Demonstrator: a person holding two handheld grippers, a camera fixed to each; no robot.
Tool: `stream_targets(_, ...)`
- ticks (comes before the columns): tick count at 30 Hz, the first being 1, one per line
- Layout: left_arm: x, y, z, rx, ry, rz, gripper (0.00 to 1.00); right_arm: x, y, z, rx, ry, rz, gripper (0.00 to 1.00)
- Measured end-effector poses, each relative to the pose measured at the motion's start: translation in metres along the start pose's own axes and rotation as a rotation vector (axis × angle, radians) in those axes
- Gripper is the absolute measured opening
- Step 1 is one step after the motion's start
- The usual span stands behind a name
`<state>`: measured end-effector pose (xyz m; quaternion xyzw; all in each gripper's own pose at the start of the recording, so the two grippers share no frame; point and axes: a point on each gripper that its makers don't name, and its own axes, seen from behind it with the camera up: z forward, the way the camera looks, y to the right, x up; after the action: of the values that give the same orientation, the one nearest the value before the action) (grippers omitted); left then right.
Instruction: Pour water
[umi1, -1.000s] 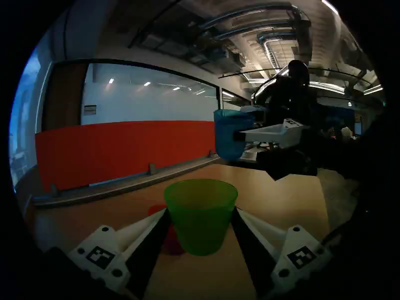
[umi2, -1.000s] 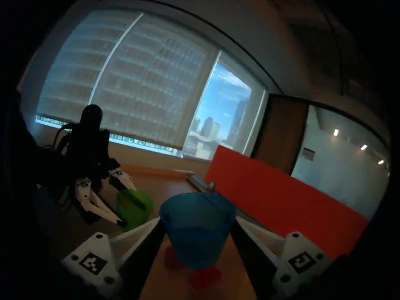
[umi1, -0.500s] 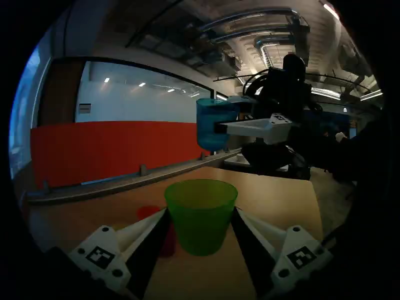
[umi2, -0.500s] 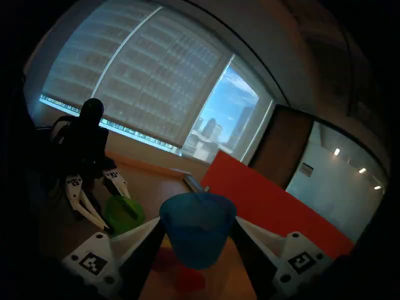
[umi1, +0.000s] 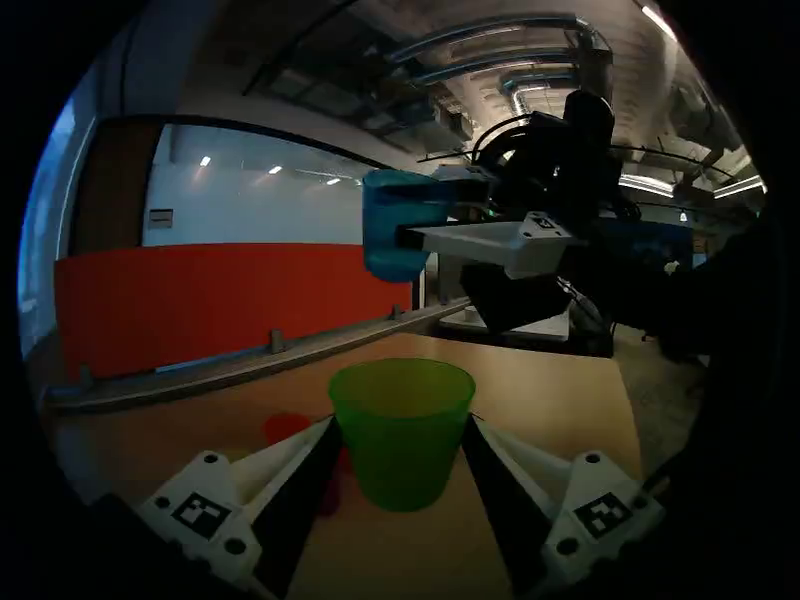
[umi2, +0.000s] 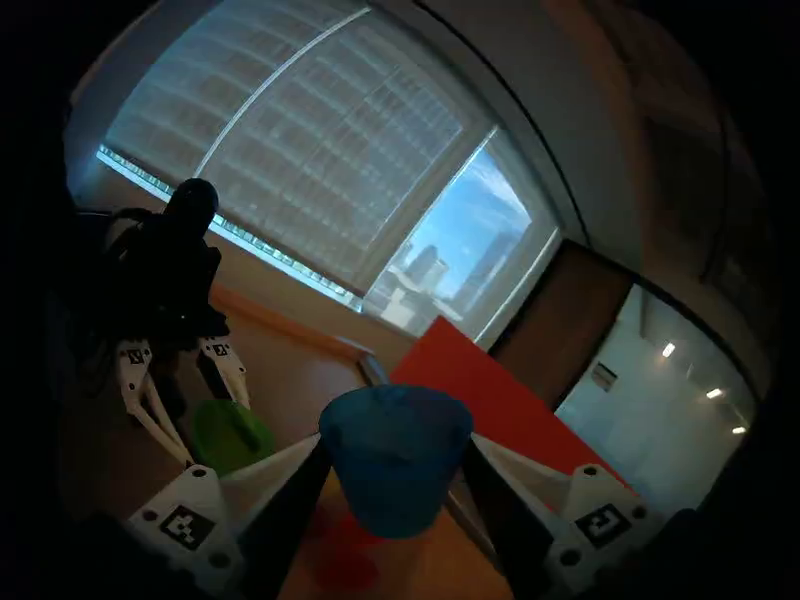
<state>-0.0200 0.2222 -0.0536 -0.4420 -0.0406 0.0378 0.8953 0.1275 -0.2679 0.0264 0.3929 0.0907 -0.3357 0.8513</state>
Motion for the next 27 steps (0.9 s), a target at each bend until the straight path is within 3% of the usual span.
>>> stream_targets(17,0.005,0.009,0.009,-0.021,0.011,0.018,0.82,0.011,0.006,0.004,-0.028,-0.008,-0.191,0.89)
stream_targets(27,0.007,0.016,0.01,-0.033,0.013,0.027,0.82,0.021,0.008,0.005,-0.037,-0.006,-0.273,0.88)
